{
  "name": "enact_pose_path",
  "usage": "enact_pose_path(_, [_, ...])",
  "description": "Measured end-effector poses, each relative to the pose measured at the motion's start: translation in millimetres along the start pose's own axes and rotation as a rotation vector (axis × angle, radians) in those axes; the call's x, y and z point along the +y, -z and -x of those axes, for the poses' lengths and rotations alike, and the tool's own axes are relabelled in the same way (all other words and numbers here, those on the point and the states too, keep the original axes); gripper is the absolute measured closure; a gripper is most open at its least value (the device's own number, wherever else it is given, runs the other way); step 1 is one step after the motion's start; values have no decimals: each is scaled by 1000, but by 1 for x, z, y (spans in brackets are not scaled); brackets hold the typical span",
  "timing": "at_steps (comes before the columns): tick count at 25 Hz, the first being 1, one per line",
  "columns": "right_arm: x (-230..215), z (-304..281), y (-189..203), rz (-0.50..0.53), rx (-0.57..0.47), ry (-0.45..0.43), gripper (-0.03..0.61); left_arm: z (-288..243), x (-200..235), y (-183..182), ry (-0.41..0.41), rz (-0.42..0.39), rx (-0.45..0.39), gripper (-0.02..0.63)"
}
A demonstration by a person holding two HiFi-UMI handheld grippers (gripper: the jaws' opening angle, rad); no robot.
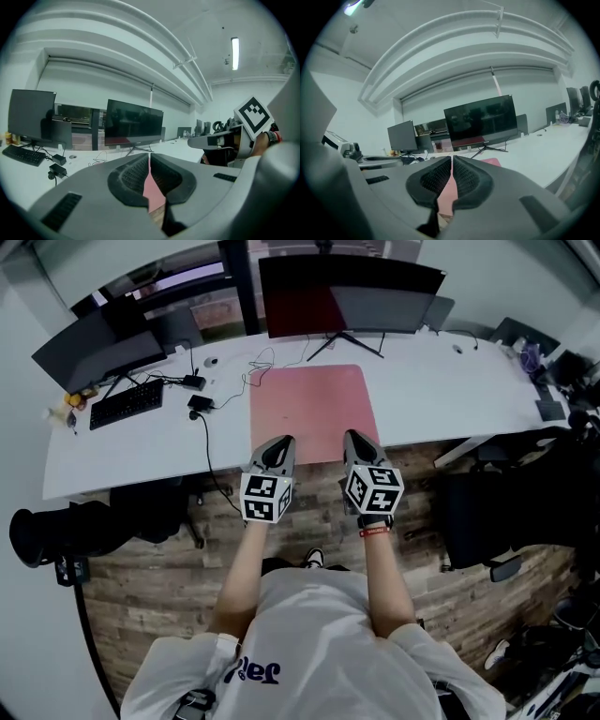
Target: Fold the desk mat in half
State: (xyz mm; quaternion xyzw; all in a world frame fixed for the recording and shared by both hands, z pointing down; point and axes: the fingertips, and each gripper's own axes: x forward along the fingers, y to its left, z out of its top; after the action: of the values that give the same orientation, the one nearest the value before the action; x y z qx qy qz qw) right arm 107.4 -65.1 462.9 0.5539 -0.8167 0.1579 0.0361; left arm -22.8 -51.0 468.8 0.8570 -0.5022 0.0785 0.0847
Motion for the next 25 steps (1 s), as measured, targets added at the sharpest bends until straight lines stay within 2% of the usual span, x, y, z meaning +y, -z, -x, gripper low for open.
enact_pose_path(5, [-14, -10, 16, -8, 31, -41, 546, -12, -4, 22, -35, 40, 37, 565])
enact_pose_path(13, [-29, -23, 50, -35, 108, -54, 525, -21, 2, 70, -70, 119, 117, 544])
enact_pose_path(21, [-46, -39, 94, -89, 174, -40, 512, -33, 6, 110, -69, 190, 184, 512])
enact_pose_path(25, [-48, -49, 114, -133, 217, -46, 495, -42, 9, 130, -55, 266, 213, 497])
